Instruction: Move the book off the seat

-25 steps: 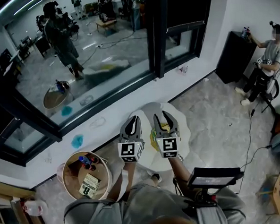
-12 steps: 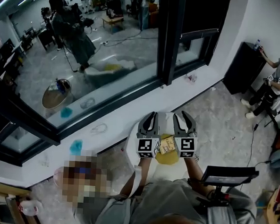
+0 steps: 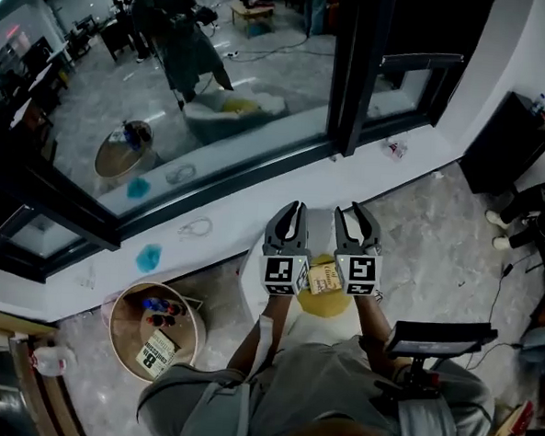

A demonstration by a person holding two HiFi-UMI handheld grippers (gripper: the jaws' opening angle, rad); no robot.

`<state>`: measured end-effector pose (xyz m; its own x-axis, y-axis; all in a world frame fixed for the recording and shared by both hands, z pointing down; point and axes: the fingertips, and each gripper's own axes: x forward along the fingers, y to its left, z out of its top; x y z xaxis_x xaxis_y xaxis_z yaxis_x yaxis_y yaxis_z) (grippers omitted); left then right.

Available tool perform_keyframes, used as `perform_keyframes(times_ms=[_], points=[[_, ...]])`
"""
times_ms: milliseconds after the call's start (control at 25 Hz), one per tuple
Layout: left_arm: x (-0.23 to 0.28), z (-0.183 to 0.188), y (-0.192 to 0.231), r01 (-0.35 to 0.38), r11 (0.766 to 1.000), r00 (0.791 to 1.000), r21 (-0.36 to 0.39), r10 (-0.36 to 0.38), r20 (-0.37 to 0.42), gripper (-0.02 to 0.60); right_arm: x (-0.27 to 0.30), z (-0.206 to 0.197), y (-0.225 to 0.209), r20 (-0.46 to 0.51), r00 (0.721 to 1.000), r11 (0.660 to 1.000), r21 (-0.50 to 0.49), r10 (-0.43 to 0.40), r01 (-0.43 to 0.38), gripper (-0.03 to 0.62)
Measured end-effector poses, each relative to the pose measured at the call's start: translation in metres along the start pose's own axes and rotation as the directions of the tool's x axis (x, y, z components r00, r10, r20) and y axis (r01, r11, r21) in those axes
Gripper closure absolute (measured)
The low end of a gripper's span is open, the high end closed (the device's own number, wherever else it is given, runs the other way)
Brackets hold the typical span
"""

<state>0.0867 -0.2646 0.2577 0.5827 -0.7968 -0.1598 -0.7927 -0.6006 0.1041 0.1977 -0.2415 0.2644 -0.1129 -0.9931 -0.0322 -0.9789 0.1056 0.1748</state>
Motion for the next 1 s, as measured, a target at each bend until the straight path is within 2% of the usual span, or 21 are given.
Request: perform_keyframes(times_ms=[80,240,480,680,800,880,1000], points=[[0.011,-0.009,-0.009,-0.027,1.000,1.000,0.001,0.027,0.002,0.550,0.009,-0.007,-0.012,0.014,0.999,0.999,-0.010,0.045,-0.045,0.447],[0.016,-0.038,-0.020,-0.084,0.996,0.996,-0.001,0.084,-0.016,0.474,0.022,-0.031,-0.018,0.017,0.990,0.989,-0.038,0.143,-0.142,0.447],[0.037,-0.120,-0.018,-0.181,0.983,0.981,0.011,0.182,-0.070,0.441,0.042,-0.108,-0.030,0.002,0.964,0.963,-0.037,0.267,-0.266,0.447],[0.042,-0.197,0.001,-0.221,0.975,0.968,0.032,0.223,-0.116,0.390,0.056,-0.189,-0.024,-0.049,0.948,0.949,-0.018,0.315,-0.316,0.433],[0.038,-0.252,-0.002,-0.197,0.979,0.966,0.050,0.203,-0.161,0.342,0.054,-0.251,-0.016,-0.087,0.934,0.938,0.019,0.347,-0.346,0.402],[0.037,-0.288,-0.005,-0.172,0.983,0.966,0.063,0.181,-0.186,0.309,0.053,-0.297,-0.009,-0.122,0.920,0.928,0.037,0.372,-0.370,0.358],[0.027,-0.360,-0.004,-0.161,0.985,0.952,0.056,0.170,-0.255,0.278,0.051,-0.369,-0.001,-0.194,0.904,0.924,0.044,0.381,-0.380,0.329]])
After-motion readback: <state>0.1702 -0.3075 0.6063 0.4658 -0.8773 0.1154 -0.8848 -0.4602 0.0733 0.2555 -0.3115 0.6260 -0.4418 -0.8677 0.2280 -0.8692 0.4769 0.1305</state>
